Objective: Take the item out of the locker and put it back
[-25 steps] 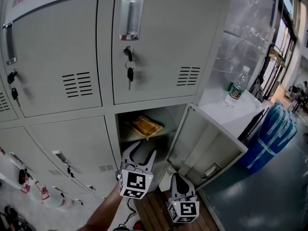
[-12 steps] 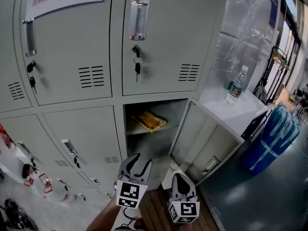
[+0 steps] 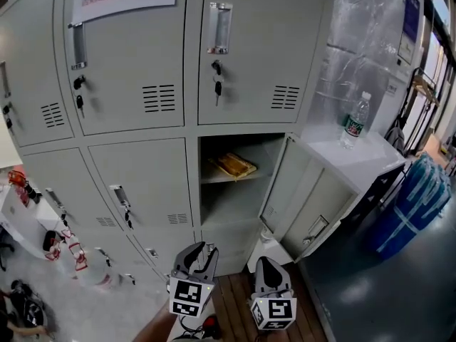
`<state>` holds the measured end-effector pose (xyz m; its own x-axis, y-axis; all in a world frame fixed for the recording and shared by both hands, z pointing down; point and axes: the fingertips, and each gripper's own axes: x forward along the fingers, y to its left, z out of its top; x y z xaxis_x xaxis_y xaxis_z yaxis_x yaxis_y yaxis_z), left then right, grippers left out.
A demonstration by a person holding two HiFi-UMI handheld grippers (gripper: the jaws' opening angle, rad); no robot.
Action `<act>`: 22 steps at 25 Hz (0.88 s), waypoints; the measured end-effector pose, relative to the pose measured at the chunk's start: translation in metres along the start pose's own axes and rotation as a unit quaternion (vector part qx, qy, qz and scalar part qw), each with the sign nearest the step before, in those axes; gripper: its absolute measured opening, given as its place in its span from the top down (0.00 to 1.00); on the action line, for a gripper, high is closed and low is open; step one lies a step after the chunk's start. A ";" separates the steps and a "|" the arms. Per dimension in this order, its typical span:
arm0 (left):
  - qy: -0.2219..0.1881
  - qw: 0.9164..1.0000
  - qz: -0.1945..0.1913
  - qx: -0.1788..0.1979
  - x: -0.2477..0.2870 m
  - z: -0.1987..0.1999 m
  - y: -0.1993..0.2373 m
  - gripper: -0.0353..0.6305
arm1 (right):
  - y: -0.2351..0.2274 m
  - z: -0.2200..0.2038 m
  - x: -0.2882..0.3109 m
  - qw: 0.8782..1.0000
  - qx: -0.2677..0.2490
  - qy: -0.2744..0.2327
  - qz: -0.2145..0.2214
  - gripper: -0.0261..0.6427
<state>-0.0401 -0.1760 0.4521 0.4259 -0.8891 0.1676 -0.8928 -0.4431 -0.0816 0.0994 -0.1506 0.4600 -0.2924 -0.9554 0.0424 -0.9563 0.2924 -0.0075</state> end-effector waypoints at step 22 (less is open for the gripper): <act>0.044 0.998 0.045 -0.020 -0.122 -0.066 -0.045 0.89 | 0.050 -0.034 -0.089 0.998 0.005 0.023 0.063 0.93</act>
<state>-0.0615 -0.0400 0.5004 0.3314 -0.9108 0.2463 -0.9326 -0.3558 -0.0606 0.0781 -0.0493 0.4897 -0.4105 -0.9077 0.0867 -0.9118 0.4099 -0.0257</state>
